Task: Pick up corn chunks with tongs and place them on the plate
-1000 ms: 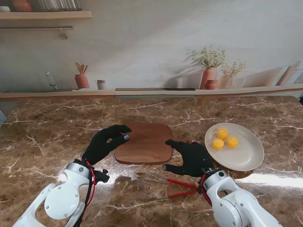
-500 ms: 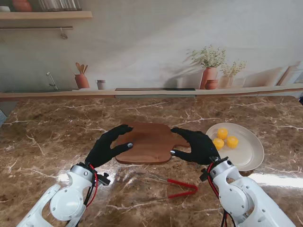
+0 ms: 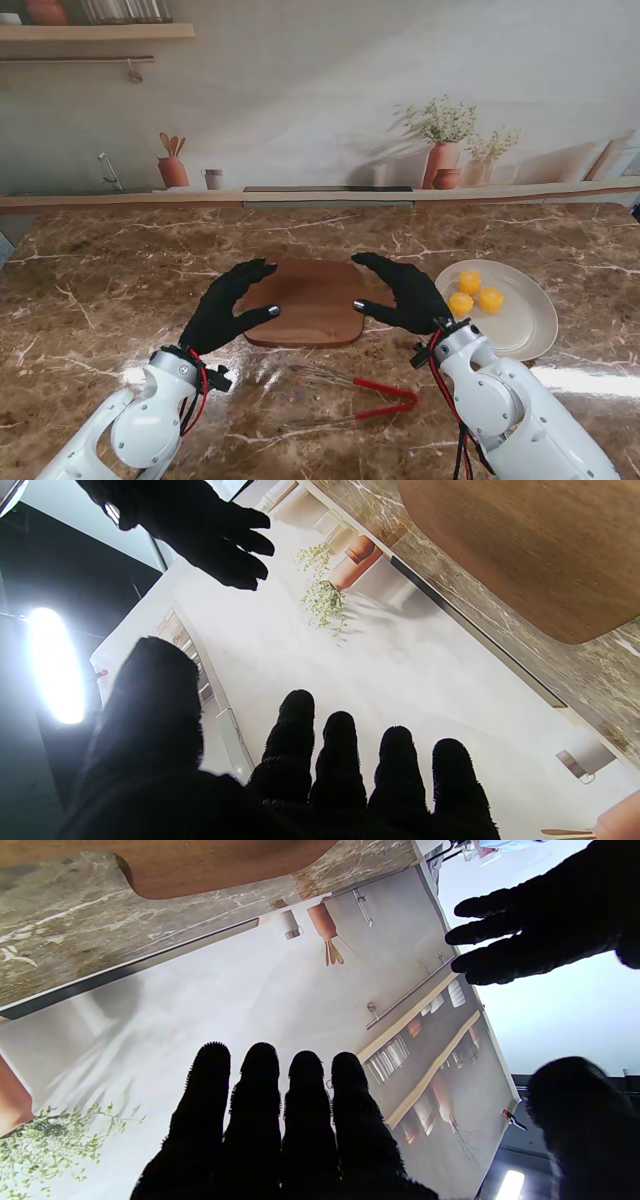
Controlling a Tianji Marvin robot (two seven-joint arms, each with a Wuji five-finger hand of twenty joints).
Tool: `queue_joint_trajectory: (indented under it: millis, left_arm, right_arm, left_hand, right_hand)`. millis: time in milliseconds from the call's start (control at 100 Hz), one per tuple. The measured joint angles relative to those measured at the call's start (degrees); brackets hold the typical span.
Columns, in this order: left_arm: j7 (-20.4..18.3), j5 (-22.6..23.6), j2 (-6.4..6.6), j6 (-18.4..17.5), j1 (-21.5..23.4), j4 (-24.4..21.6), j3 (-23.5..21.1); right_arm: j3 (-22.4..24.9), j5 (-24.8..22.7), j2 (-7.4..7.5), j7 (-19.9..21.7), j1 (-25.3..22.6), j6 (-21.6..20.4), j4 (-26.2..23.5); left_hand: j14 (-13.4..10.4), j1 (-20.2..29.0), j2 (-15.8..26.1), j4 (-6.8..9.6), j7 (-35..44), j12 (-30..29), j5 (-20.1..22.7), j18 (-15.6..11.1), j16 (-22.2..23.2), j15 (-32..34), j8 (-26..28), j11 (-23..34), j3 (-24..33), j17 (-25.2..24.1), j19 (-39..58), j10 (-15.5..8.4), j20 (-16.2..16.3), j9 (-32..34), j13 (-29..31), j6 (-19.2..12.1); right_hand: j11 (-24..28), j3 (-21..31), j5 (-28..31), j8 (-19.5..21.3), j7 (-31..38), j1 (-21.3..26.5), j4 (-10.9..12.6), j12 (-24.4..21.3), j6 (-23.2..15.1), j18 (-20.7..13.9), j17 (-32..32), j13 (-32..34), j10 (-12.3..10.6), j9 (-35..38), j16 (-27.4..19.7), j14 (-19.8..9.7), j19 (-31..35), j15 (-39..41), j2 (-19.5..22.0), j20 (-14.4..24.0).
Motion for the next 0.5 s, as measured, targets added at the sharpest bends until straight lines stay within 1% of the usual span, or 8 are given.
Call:
queue_joint_trajectory:
  millis: [110,260,500]
  left_arm:
    - [0.4,0.4,-0.03,0.0,0.4,-0.2,-0.3]
    - [0.2,-0.7,-0.05,0.0,0.8,-0.5,-0.7]
    - [-0.1,-0.7,-0.04,0.0,1.4,-1.1,-1.0]
  right_arm:
    - [-0.6,0.0,-0.10,-0.3,0.6,0.1,0.1]
    - [-1.3,-0.1,-0.22,-0.7,1.2,0.3,0.5]
    - [-2.1,-0.5,-0.30,-1.1,1.5,0.8,0.9]
  left_hand:
    - [0.0,0.0,0.0,0.00,0.0,-0.1,0.0,0.0,0.0,0.0,0.0,-0.2,0.0,0.0,-0.1,-0.1,0.1,0.0,-0.2,0.0]
    - [0.0,0.0,0.0,0.00,0.0,-0.2,0.0,0.0,0.0,0.0,0.0,-0.2,0.0,0.0,-0.2,-0.1,1.3,0.0,-0.2,0.0]
    - [0.0,0.0,0.0,0.00,0.0,-0.2,0.0,-0.1,0.0,0.0,0.0,-0.2,0.0,0.0,-0.2,-0.1,2.2,0.0,-0.2,0.0]
  right_hand:
    - [0.0,0.0,0.0,0.0,0.0,0.0,0.0,0.0,0.0,0.0,0.0,0.0,0.0,0.0,0.0,0.0,0.0,0.0,0.0,0.0]
    - [0.0,-0.2,0.0,0.0,0.0,0.0,0.0,-0.1,0.0,0.0,0.0,0.0,0.0,0.0,0.0,0.0,0.0,0.0,0.0,0.0]
    - [0.0,-0.6,0.0,0.0,0.0,0.0,0.0,-0.1,0.0,0.0,0.0,0.0,0.0,0.0,0.0,0.0,0.0,0.0,0.6,0.0]
